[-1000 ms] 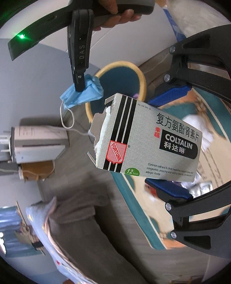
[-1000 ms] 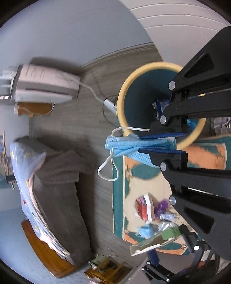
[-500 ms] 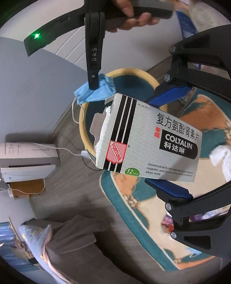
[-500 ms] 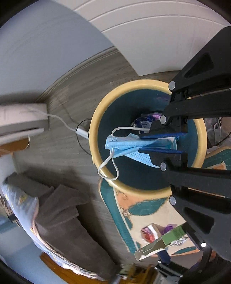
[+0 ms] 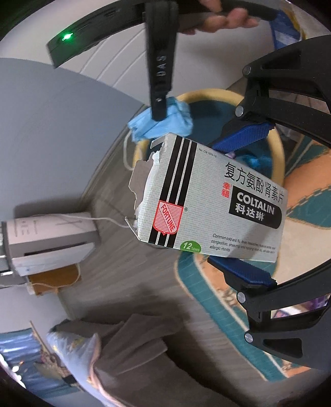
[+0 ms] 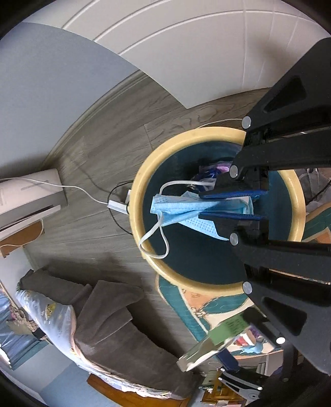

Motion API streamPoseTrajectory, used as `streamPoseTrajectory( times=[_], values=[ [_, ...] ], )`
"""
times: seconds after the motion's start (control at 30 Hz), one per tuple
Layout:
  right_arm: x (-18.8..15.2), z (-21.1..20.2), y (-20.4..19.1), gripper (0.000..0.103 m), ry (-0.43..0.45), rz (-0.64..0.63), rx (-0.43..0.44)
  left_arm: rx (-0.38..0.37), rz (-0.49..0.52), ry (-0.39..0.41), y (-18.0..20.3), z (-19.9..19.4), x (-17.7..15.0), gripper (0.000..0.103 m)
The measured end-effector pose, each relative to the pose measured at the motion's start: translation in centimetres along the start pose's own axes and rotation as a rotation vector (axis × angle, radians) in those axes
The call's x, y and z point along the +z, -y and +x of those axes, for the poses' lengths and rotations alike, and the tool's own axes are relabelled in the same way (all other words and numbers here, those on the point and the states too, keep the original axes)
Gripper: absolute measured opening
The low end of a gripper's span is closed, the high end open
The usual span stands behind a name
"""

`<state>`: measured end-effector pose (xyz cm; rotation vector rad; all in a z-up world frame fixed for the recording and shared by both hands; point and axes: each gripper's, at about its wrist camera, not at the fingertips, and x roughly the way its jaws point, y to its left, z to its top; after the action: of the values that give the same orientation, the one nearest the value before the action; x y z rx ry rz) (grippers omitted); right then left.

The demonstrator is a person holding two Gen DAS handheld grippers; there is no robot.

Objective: Collect trash
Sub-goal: 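Open both tools to drop the mask and box into the bin, then move both open tools back over the cushion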

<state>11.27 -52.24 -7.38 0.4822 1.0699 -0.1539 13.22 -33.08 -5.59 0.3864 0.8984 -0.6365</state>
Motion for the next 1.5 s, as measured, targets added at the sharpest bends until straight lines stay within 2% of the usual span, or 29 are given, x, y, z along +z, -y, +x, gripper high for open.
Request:
streamPoseTrajectory(
  times=[0.17, 0.27, 0.37, 0.47, 0.5, 0.57, 0.63, 0.73, 1.03, 1.3, 1.4, 1.5],
  values=[
    [0.2, -0.1, -0.1, 0.011, 0.016, -0.004, 0.006, -0.011, -0.038, 0.039, -0.5, -0.5, 0.1, 0.081],
    [0.1, 0.0, -0.4, 0.011, 0.015, -0.009, 0.014, -0.009, -0.042, 0.021, -0.8, -0.5, -0.2, 0.084],
    [0.0, 0.1, -1.0, 0.017, 0.009, -0.035, 0.011, -0.002, -0.036, 0.013, -1.3, -0.7, -0.8, 0.084],
    [-0.1, 0.2, -1.3, 0.039, 0.007, -0.044, 0.011, 0.007, -0.054, -0.001, -2.1, -1.0, -1.6, 0.084],
    [-0.1, 0.2, -1.4, 0.049, 0.008, -0.045, 0.008, 0.017, -0.056, -0.004, -2.3, -1.1, -1.9, 0.085],
    [-0.2, 0.0, -1.9, 0.058, 0.006, -0.049, 0.013, 0.033, -0.057, -0.009, -2.7, -1.3, -2.3, 0.088],
    [-0.1, -0.2, -2.5, 0.075, 0.010, -0.059, 0.012, 0.058, -0.062, -0.010, -3.3, -1.9, -3.0, 0.090],
    [-0.3, -1.2, -4.2, 0.090, 0.027, -0.100, 0.015, 0.075, -0.088, -0.005, -4.3, -3.2, -4.3, 0.091],
    [-2.6, -4.7, -10.0, 0.097, 0.095, -0.196, 0.009, 0.156, -0.133, 0.033, -8.4, -10.5, -8.5, 0.093],
    [-7.6, -6.1, -17.3, 0.097, 0.122, -0.310, -0.068, 0.261, -0.225, 0.077, -13.7, -18.0, -13.5, 0.095],
    [-9.4, -6.5, -19.2, 0.097, 0.155, -0.315, -0.099, 0.311, -0.293, 0.096, -15.8, -20.5, -16.1, 0.096],
    [-11.2, -6.4, -20.4, 0.097, 0.155, -0.305, -0.089, 0.372, -0.308, 0.121, -17.0, -22.3, -18.5, 0.096]
  ],
)
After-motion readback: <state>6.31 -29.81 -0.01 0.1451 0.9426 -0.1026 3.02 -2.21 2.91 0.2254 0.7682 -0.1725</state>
